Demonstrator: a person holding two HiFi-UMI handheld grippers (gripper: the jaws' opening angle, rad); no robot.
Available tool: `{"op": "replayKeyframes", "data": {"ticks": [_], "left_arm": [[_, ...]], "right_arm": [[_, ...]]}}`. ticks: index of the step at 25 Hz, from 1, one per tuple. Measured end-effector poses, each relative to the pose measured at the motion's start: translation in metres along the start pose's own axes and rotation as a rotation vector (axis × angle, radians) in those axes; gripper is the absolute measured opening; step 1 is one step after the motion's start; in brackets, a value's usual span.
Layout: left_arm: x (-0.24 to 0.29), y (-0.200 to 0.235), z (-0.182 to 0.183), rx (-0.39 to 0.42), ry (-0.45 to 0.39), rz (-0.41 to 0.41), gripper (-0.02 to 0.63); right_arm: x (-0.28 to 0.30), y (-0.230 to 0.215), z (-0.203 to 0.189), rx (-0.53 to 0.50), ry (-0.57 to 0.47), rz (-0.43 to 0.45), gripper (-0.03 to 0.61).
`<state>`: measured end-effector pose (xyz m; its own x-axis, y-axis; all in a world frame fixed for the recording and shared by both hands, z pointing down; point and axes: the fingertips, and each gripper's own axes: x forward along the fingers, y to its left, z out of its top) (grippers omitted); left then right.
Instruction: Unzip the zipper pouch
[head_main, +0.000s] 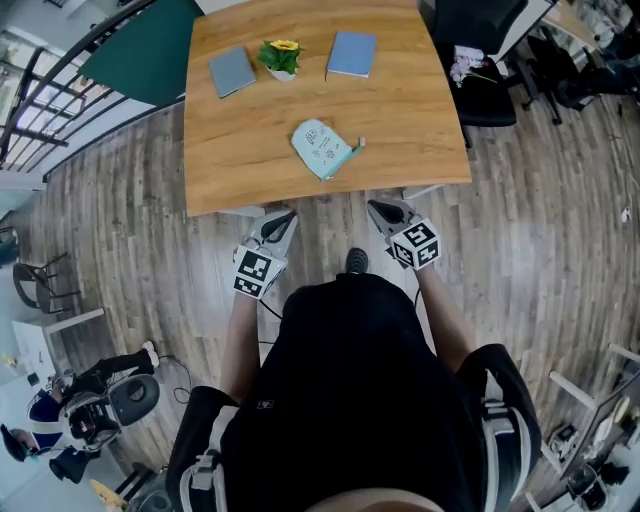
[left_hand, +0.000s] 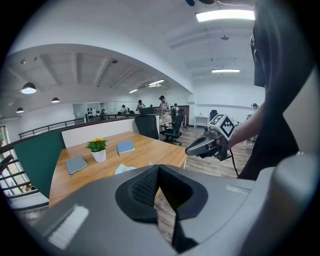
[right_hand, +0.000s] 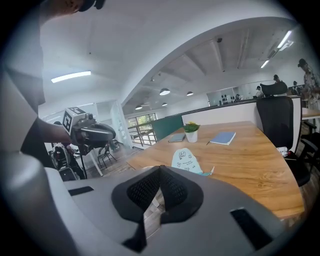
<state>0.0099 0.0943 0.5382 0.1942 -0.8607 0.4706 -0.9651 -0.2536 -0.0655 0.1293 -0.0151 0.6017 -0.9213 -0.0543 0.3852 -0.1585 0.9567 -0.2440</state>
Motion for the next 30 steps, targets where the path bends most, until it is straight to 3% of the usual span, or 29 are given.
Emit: {"op": "replayKeyframes", "data": {"ticks": [6,18,30], "left_arm": [[0.014,-0.007,0.007,-0.014,0.011,0.032,0.002],[0.029,-0.009,0.010,-0.004,0.017,0.007,0.002],[0.060,0.030,0.009,0.051,0.000,-0.161,0.002]], "right_arm": [[0.005,-0.015,0.000,-0.025,0.018,0.046,0.003],[0.002,-0.021,-0.003,0.004,0.021,0.026,0.003],[0.015,-0.034,-0.006,0.063,0.040,-0.131,0.003]]}}
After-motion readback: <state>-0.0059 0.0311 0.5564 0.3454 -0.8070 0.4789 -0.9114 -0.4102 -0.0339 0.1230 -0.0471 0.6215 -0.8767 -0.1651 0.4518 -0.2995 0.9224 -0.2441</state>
